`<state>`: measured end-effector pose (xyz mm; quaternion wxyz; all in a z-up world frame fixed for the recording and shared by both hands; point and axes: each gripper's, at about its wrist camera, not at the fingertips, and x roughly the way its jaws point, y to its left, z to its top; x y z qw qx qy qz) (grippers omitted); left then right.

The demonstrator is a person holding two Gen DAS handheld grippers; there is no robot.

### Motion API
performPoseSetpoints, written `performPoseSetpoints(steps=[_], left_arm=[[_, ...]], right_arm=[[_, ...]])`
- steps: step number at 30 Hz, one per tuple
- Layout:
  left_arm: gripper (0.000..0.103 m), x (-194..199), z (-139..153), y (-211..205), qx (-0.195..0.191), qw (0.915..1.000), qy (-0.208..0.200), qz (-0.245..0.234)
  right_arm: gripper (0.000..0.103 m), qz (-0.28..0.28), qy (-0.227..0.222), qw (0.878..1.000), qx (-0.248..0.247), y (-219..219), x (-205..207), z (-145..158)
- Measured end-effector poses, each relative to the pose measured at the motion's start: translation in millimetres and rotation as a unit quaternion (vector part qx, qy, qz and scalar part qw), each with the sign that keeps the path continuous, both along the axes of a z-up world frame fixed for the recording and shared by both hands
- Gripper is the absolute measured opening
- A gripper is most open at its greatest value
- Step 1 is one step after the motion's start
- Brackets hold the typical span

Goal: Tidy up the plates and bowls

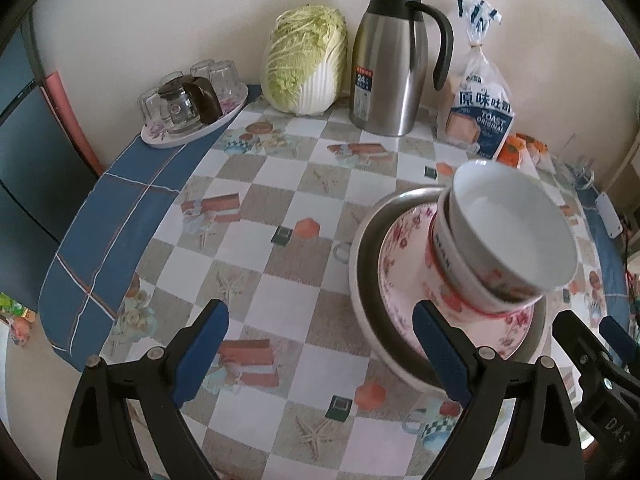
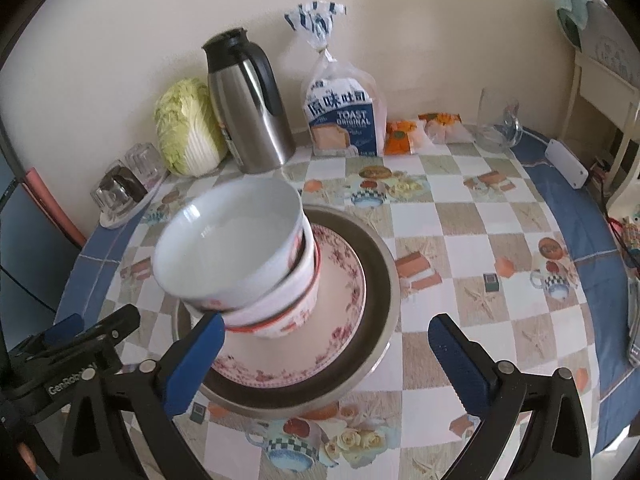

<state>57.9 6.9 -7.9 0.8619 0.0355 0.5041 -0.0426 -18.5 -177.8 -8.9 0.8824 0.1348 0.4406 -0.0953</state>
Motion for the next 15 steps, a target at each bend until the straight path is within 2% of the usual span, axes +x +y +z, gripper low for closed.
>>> performPoseSetpoints(steps=[15], left_arm=[[0.094,-8,-26,-3,0.046,0.9985,0.024,-0.018]], right_arm=[[0.103,-0.007,0.025,1.000,-0.015,1,-14,-21]])
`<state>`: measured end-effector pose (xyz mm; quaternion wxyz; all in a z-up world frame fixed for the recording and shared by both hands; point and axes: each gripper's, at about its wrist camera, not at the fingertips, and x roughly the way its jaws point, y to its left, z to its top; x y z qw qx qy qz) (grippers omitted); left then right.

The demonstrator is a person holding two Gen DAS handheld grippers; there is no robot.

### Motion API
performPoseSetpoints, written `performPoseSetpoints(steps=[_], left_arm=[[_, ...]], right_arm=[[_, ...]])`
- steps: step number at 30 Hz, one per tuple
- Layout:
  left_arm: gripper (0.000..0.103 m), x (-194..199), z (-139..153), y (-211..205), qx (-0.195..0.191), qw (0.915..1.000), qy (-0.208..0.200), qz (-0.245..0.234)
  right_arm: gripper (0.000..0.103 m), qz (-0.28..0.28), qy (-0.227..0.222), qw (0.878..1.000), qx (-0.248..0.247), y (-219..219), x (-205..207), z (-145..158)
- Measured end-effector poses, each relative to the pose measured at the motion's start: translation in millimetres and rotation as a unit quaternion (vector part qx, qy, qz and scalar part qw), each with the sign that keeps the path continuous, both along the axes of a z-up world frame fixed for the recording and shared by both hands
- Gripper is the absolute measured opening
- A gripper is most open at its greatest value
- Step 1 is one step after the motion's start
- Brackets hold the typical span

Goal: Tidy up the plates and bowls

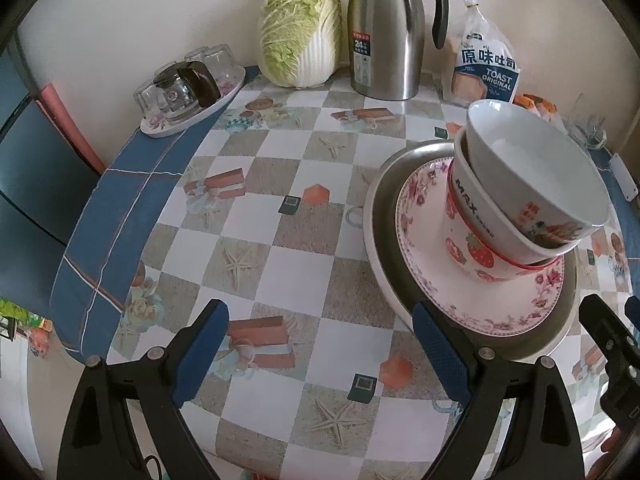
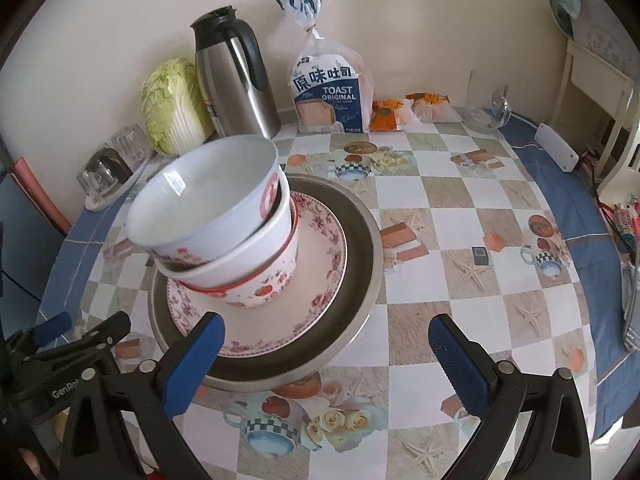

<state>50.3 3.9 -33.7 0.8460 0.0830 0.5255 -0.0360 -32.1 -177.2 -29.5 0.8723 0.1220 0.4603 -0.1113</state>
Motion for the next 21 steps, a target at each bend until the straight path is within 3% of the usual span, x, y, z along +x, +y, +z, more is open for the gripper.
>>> performPoseSetpoints(steps=[21], left_arm=[[0.094,2,-6,-5,0.020,0.9995,-0.009,-0.024]], right_arm=[[0.103,0.005,0.026,0.999,-0.020,-1,6,-20]])
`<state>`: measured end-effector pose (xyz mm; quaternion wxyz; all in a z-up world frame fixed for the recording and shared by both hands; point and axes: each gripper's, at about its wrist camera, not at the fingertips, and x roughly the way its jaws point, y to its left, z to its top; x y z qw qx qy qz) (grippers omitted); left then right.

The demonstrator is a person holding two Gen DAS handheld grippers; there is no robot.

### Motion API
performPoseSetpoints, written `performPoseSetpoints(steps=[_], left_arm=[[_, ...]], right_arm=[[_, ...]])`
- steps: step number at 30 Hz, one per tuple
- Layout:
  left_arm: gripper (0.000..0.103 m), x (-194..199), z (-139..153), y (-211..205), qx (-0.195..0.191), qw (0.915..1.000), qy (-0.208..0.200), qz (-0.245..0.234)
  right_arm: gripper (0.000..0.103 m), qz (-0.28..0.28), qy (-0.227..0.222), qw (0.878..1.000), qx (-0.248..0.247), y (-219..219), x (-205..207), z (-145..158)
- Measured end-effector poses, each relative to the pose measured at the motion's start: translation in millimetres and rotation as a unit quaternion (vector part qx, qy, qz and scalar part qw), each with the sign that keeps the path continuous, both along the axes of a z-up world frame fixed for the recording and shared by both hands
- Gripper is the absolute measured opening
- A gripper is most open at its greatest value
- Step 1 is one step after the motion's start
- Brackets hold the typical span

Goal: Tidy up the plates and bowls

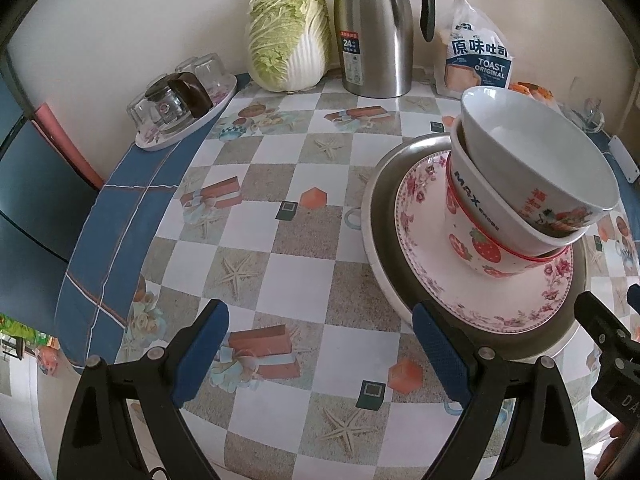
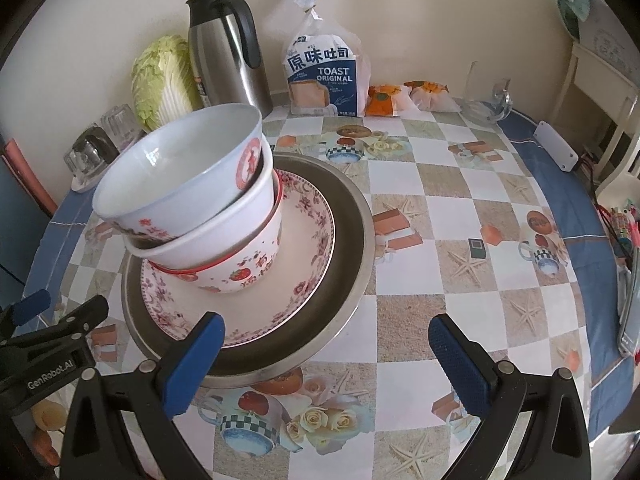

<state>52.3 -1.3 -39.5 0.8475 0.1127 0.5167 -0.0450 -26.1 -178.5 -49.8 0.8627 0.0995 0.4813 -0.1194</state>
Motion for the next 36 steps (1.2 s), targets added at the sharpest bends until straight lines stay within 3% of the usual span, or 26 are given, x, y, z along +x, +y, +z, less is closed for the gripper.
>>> performPoseSetpoints(steps=[36], left_arm=[[0.094,-1.9,-0.9,-2.4,0.007,1.0000,0.000,-0.005]], right_arm=[[0.103,0.002,0.003,1.000,0.001,-1.9,0.3,-3.2]])
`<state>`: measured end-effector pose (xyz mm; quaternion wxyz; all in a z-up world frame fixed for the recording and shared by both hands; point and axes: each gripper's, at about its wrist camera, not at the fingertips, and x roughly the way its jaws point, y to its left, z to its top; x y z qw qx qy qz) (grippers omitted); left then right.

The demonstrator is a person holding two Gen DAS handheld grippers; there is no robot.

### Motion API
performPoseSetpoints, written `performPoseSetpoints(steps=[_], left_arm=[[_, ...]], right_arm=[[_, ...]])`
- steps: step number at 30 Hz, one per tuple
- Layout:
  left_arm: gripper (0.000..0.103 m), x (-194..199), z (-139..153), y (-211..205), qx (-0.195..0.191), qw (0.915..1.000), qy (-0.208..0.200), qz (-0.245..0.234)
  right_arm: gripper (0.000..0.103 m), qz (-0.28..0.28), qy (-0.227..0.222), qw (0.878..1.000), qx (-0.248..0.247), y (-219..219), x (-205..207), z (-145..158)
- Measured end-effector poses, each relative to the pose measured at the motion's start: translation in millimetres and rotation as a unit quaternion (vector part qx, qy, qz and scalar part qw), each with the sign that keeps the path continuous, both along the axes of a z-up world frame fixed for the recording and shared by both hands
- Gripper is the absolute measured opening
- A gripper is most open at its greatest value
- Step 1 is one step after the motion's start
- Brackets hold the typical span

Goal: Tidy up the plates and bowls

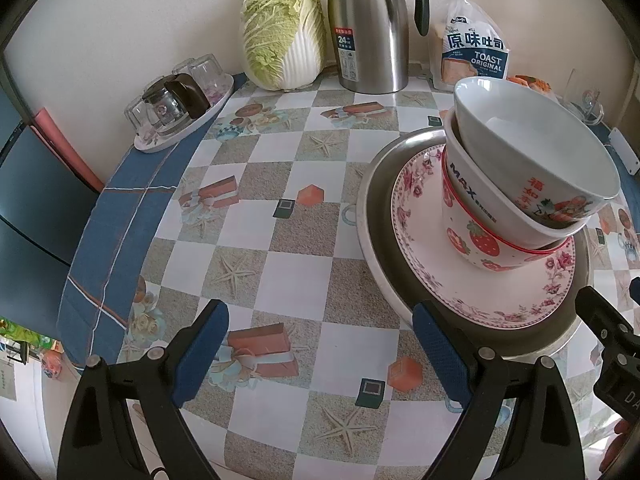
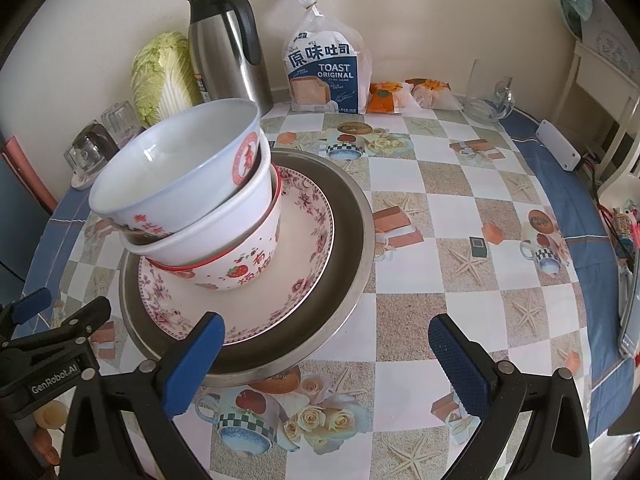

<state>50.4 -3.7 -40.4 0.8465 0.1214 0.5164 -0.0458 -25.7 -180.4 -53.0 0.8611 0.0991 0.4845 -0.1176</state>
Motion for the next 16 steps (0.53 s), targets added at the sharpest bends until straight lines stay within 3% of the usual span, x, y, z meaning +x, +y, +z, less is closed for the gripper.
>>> performPoseSetpoints(steps=[16], left_arm=[[0.094,-3.7,4.0,-2.6,0.007,0.9998,-0.018,-0.003]], right_arm=[[0.103,0.002,0.002,1.000,0.000,1.0,-0.3,-1.6]])
